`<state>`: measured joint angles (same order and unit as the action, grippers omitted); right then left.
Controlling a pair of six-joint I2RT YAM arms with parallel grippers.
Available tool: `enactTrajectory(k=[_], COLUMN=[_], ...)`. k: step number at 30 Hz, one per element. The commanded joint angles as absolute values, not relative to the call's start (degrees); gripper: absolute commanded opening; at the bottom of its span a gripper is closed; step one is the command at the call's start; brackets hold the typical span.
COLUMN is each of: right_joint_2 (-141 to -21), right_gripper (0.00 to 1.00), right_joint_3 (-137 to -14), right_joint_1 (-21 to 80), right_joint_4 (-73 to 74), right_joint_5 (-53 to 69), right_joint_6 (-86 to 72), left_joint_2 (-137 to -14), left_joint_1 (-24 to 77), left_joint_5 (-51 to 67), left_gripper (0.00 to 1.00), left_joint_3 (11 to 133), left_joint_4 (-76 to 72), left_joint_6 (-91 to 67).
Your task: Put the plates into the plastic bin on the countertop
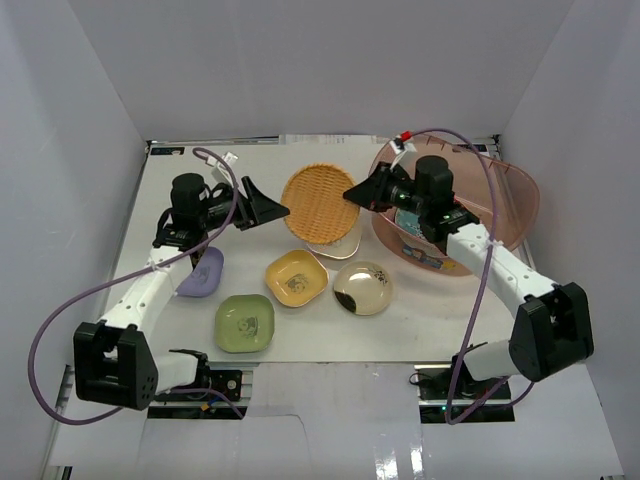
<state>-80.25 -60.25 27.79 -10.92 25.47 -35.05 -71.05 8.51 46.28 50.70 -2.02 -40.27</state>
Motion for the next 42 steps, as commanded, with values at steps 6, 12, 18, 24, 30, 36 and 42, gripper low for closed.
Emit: enactTrajectory(k=[6,12,18,24,30,36,42], right_joint_2=[-68.6,-69.3,-75.9,-82.4,-81.0,-73.4,-68.1], right_gripper=[0.08,0.08,0.08,0.08,0.72,0.97,0.71], right_joint_3=[-57.8,-53.9,-53.3,-52.5,-51.4,-54.6,-55.8], right_joint_1=[1.0,-11.8,-13.7,-13.7,-13.6,-11.0,12.0], right_joint_4=[-4.2,1.7,1.2,-1.2,3.0,6.4,5.7], right_joint_5=[17.8,11.8,12.4,20.0,12.9,9.7,0.5], right_joint_6=[-34.9,-29.4,-29.3,-31.5,-30.3,-26.6,-21.2], left_joint_2=[-63.6,-59.4,-59.0,-59.9,-61.8,-61.7,-58.7], left_joint_1=[21.5,28.6,30.8,31.1,31.1,31.1,31.0], left_joint_5=[35.7,21.5,13.2,6.8,3.2,1.1,-10.0], left_gripper=[0.83,0.84,0.84,0.84,0.85,0.83,0.76], left_joint_3=[53.8,48.4,47.3,46.0,46.1,46.4,46.4], left_joint_4=[18.9,23.4,24.5,25.1,26.2,26.3,26.5], left_joint_6=[-23.2,-18.6,-17.9,-17.6,-17.6,-18.7,-20.0])
